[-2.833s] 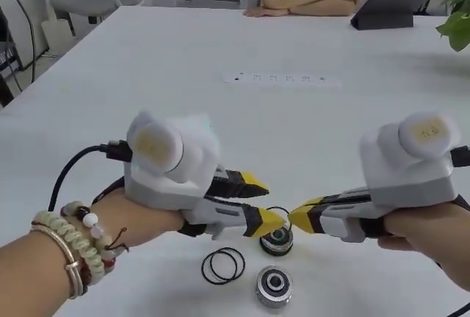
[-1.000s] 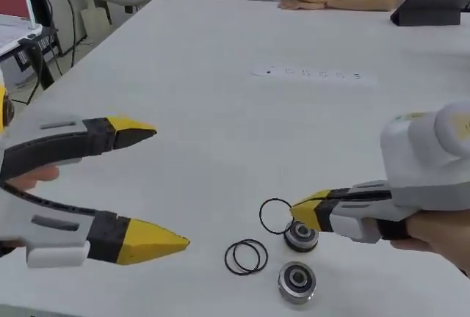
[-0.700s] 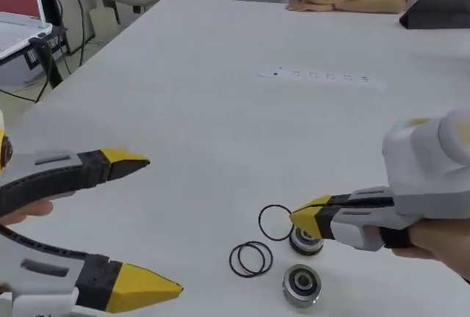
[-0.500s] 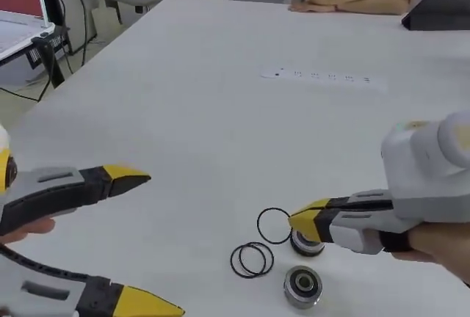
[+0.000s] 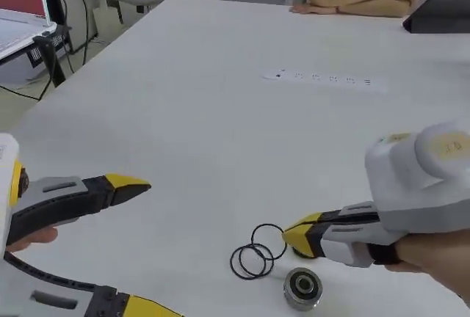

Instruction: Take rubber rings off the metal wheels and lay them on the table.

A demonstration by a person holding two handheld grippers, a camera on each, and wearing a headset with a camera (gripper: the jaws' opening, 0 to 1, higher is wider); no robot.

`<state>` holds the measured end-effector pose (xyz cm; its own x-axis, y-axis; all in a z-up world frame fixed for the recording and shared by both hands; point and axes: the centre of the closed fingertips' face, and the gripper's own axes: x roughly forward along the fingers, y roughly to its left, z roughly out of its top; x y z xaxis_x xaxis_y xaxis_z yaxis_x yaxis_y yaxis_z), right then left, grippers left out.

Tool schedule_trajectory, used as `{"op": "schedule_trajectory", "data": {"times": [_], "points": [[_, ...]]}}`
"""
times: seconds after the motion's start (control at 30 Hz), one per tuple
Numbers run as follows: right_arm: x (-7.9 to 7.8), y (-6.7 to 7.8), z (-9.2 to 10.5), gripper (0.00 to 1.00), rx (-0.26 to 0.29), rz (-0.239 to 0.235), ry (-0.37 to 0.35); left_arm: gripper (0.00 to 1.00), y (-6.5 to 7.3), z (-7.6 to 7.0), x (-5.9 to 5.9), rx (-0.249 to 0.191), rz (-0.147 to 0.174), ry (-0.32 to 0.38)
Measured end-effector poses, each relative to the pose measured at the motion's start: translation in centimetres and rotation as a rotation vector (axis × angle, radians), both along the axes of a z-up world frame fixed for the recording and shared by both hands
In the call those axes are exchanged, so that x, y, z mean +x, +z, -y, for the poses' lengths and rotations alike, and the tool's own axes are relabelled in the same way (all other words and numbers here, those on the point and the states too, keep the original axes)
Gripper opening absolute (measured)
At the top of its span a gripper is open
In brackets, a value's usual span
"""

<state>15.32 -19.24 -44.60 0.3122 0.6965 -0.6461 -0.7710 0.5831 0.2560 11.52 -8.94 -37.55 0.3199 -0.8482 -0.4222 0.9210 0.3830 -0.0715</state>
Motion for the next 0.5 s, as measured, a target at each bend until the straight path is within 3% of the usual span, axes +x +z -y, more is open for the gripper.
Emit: {"op": "schedule_trajectory", "data": {"times": [0.1,0.23,0.5], "points": [[-0.3,-0.7,-0.1,0.00,-0.023,-0.011,0.014,0.88,-0.2,-0.1,0.0,0.016,0.003,0.001],[-0.4,-1.4,-0.2,0.00,-0.047,-0.022,0.021,0.85,-0.2,-0.3,0.2,0.003,-0.004,0.022],[0.3,-2.1,0.3,0.00,-0.085,-0.006,-0.010,0.80,-0.2,-0.8,0.7,-0.005,-0.003,0.061]]}}
